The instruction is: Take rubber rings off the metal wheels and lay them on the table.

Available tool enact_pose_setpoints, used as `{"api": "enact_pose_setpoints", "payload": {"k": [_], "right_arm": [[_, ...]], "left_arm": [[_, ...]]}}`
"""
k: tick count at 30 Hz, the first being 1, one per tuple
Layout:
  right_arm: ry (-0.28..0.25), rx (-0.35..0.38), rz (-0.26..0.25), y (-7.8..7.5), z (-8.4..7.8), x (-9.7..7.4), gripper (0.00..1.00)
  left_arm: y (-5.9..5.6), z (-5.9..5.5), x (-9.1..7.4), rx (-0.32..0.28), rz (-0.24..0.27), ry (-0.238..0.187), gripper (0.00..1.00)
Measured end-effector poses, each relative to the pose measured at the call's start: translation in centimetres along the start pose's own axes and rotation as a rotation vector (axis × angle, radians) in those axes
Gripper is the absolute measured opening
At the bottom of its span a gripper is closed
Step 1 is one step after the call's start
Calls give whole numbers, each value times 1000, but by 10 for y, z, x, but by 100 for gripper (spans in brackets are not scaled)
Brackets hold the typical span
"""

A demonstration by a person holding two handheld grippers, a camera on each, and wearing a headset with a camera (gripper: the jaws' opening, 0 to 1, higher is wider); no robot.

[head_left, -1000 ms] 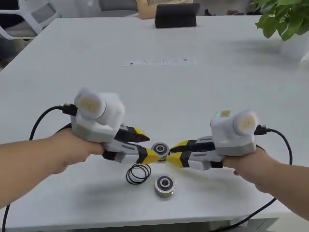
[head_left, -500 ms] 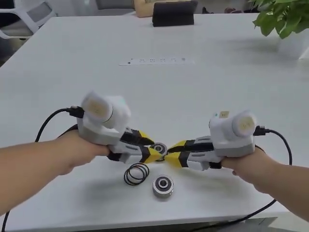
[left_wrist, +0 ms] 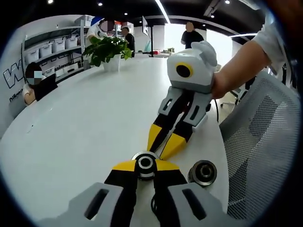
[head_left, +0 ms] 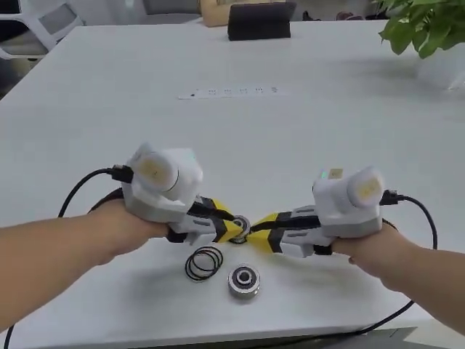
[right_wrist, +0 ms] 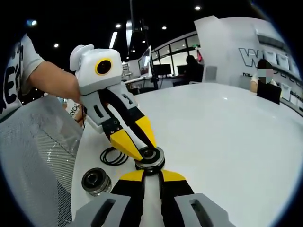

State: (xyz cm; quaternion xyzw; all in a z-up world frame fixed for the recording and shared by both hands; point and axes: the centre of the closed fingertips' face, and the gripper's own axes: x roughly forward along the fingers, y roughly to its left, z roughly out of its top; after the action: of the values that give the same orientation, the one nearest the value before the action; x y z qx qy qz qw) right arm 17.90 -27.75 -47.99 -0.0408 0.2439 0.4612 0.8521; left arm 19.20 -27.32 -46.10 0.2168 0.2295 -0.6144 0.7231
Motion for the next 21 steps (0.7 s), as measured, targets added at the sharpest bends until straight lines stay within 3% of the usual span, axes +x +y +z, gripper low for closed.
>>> {"api": "enact_pose_setpoints", "payload": {"k": [21], "right_arm": [[8, 82, -40, -4, 0, -1, 0]], "left_arm": [[-2, 0, -2, -5, 27, 0, 7]]}}
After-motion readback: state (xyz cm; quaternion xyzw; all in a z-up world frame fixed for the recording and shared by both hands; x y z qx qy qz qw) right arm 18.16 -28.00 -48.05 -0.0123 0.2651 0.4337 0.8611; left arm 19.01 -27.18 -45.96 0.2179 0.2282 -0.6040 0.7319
